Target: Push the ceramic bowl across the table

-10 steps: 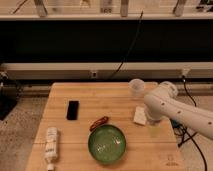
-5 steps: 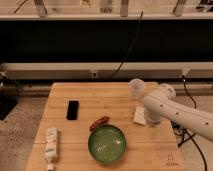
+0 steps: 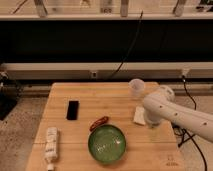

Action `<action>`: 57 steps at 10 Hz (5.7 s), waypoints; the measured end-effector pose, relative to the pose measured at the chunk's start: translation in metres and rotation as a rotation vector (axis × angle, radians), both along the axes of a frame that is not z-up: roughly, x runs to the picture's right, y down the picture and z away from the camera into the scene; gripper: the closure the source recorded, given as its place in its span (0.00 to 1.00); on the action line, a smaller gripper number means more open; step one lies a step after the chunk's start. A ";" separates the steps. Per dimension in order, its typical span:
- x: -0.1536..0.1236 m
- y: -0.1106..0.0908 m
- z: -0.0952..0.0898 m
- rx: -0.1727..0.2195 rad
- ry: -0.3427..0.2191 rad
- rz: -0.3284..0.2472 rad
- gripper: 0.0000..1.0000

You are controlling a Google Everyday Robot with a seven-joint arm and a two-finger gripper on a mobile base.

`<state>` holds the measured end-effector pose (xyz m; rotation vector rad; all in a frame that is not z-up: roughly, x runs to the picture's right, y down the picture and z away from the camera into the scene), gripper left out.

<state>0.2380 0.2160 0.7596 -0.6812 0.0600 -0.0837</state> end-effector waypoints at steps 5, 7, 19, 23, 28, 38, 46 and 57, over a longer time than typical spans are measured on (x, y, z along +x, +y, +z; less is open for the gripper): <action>0.000 0.008 0.005 -0.017 -0.003 -0.002 0.29; 0.000 0.011 0.007 -0.026 -0.004 0.001 0.42; -0.018 0.042 0.019 -0.064 -0.055 -0.036 0.98; -0.044 0.056 0.024 -0.067 -0.094 -0.073 0.98; -0.085 0.062 0.025 -0.085 -0.140 -0.142 0.98; -0.141 0.065 0.020 -0.102 -0.189 -0.243 0.98; -0.166 0.066 0.023 -0.106 -0.195 -0.268 0.98; -0.199 0.068 0.027 -0.106 -0.210 -0.294 0.98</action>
